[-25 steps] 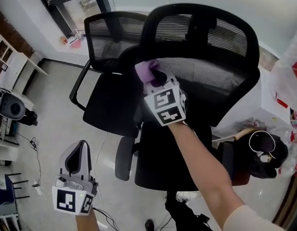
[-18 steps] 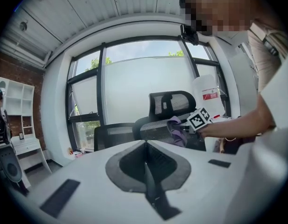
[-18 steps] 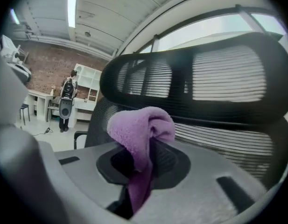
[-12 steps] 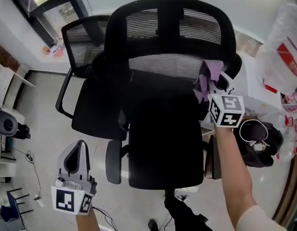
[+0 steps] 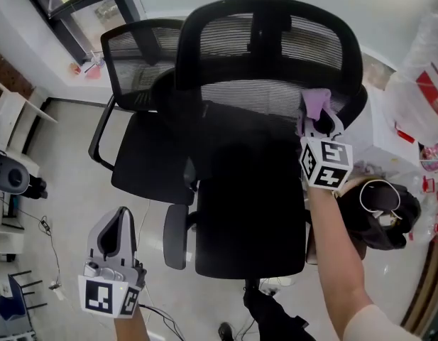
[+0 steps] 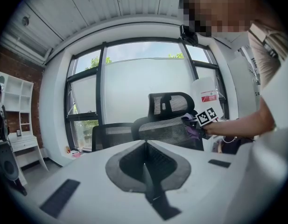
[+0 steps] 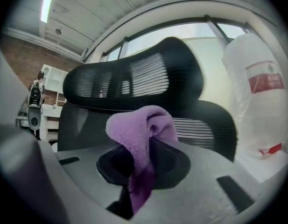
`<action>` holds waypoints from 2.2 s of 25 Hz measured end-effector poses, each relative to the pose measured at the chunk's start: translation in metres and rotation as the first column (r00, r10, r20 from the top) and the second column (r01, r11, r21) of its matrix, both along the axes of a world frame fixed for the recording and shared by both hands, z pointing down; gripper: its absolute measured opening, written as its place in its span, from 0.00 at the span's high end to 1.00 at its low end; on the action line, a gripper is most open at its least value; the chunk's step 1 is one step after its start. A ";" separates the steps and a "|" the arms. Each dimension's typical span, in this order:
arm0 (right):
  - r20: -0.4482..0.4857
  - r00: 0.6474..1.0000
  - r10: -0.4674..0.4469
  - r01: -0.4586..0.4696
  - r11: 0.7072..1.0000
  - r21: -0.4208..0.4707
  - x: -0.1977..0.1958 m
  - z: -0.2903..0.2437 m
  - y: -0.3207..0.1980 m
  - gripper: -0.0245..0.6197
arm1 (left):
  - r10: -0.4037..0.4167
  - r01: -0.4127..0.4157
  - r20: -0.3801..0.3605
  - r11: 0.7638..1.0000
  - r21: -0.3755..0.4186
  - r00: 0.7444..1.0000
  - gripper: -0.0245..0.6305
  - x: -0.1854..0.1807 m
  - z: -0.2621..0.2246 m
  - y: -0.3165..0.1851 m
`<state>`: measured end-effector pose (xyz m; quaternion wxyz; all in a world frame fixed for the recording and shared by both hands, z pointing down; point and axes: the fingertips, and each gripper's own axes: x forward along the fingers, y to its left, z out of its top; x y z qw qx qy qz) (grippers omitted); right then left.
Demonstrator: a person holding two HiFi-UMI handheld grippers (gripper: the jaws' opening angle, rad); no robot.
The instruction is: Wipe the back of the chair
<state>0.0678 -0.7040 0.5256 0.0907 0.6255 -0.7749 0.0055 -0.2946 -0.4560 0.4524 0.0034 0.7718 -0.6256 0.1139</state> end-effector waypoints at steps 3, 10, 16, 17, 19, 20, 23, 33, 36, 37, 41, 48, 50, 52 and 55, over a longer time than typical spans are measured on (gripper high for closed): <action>0.003 0.991 -0.135 0.135 0.991 -0.006 -0.087 0.004 -0.002 0.88 | -0.037 0.037 0.003 0.999 0.000 0.999 0.95 -0.019 -0.001 0.011; -0.013 0.900 -0.436 0.436 0.900 -0.023 -0.284 0.016 0.019 0.88 | -0.106 0.106 0.002 0.994 -0.010 0.994 0.95 -0.051 0.005 0.034; -0.050 0.867 -0.496 0.495 0.868 -0.033 -0.311 0.020 0.028 0.88 | -0.115 0.115 0.002 0.993 -0.013 0.993 0.95 -0.056 0.005 0.040; -0.056 0.869 -0.491 0.490 0.871 -0.033 -0.304 0.021 0.028 0.88 | -0.112 0.112 0.002 0.994 -0.014 0.994 0.95 -0.056 0.006 0.039; -0.043 0.887 -0.460 0.459 0.888 -0.042 -0.278 0.027 0.026 0.88 | -0.103 0.103 0.001 0.995 -0.015 0.995 0.95 -0.052 0.007 0.035; -0.029 0.900 -0.434 0.433 0.900 -0.047 -0.258 0.031 0.024 0.88 | -0.095 0.095 -0.001 0.995 -0.015 0.995 0.95 -0.048 0.007 0.032; 0.001 0.947 -0.321 0.321 0.946 -0.052 -0.173 0.040 0.016 0.88 | -0.053 0.053 -0.005 0.999 -0.014 0.999 0.95 -0.028 0.007 0.018; 0.054 0.985 0.165 -0.164 0.986 -0.037 0.106 0.046 0.023 0.88 | 0.075 -0.075 -0.010 0.997 -0.005 0.997 0.95 0.038 0.009 -0.017; 0.060 0.982 0.180 -0.178 0.983 -0.031 0.102 0.046 0.022 0.88 | 0.078 -0.078 -0.009 0.997 -0.007 0.997 0.95 0.041 0.011 -0.016; 0.070 0.981 0.183 -0.181 0.983 -0.031 0.097 0.046 0.022 0.88 | 0.073 -0.073 -0.010 0.997 -0.008 0.997 0.95 0.039 0.011 -0.015; 0.083 0.990 0.119 -0.116 0.993 -0.032 0.048 0.048 0.019 0.88 | 0.038 -0.039 -0.010 0.999 -0.012 0.999 0.95 0.022 0.013 -0.005; 0.057 0.959 -0.278 0.282 0.956 -0.081 -0.181 0.072 0.022 0.88 | -0.058 0.058 -0.007 0.998 -0.017 0.998 0.95 -0.028 0.013 0.026; 0.039 0.912 -0.408 0.410 0.904 -0.120 -0.253 0.079 0.031 0.88 | -0.083 0.083 0.001 0.996 -0.021 0.997 0.95 -0.042 0.013 0.037; 0.023 0.871 -0.490 0.487 0.860 -0.154 -0.306 0.087 0.041 0.88 | -0.106 0.106 0.012 0.994 -0.027 0.994 0.95 -0.054 0.013 0.047; -0.002 0.846 -0.534 0.526 0.834 -0.163 -0.338 0.092 0.048 0.88 | -0.130 0.131 0.022 0.991 -0.030 0.991 0.95 -0.065 0.012 0.055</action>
